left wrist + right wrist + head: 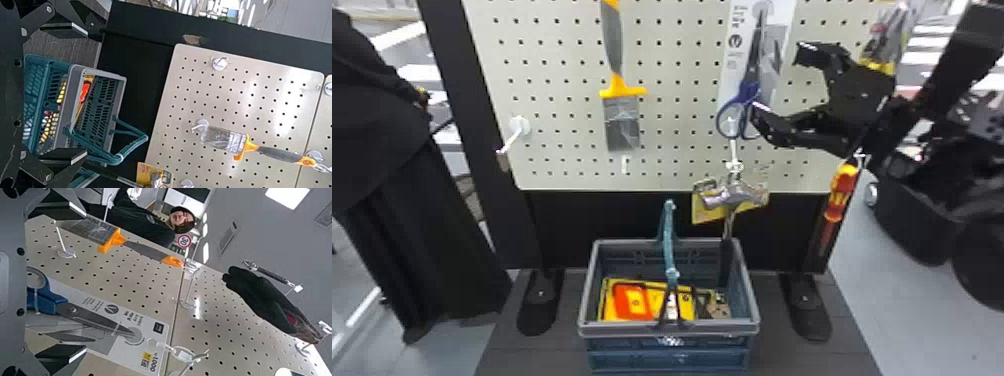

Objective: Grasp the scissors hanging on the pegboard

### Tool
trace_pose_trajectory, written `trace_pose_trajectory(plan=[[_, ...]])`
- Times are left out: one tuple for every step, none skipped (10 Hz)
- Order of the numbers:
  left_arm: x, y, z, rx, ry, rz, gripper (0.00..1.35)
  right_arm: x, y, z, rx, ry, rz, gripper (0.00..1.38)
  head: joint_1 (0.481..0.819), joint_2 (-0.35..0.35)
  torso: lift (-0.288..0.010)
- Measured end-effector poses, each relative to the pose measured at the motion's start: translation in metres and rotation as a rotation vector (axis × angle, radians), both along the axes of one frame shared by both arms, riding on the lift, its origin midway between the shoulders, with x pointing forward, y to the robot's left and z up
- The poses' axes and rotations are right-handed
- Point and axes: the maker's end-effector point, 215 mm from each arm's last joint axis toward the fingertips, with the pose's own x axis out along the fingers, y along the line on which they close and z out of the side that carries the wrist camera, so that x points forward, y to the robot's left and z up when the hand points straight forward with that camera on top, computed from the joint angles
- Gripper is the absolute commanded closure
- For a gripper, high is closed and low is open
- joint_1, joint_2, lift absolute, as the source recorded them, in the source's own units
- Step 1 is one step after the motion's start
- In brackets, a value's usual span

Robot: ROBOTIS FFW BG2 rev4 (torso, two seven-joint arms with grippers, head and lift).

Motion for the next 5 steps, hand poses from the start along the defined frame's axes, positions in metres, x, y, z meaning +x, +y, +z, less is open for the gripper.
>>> trace_pose_trajectory(plan=[[0.001,0.0,0.0,-0.001,-0.001,-0.001,0.23,0.005,0.003,0.007,-0.008,-0.007,0.009,0.11,0.549,0.0,-0.1],[0.002,0.0,0.0,-0.002,-0.004,0.0,0.23,0.01,0.005,0.01,-0.013,-0.003,0.015,0.11,0.549,0.0,-0.1],[0.003,0.0,0.0,-0.004,-0.007,0.0,0.23,0.015,0.007,0.012,-0.017,0.004,0.024,0.1,0.549,0.0,-0.1],[0.004,-0.001,-0.001,-0.006,-0.008,-0.001,0.23,0.02,0.009,0.015,-0.019,0.009,0.032,0.1,0.549,0.0,-0.1],[0.005,-0.002,-0.002,-0.009,-0.01,-0.004,0.23,0.025,0.011,0.015,-0.014,0.018,0.036,0.1,0.549,0.0,-0.1]])
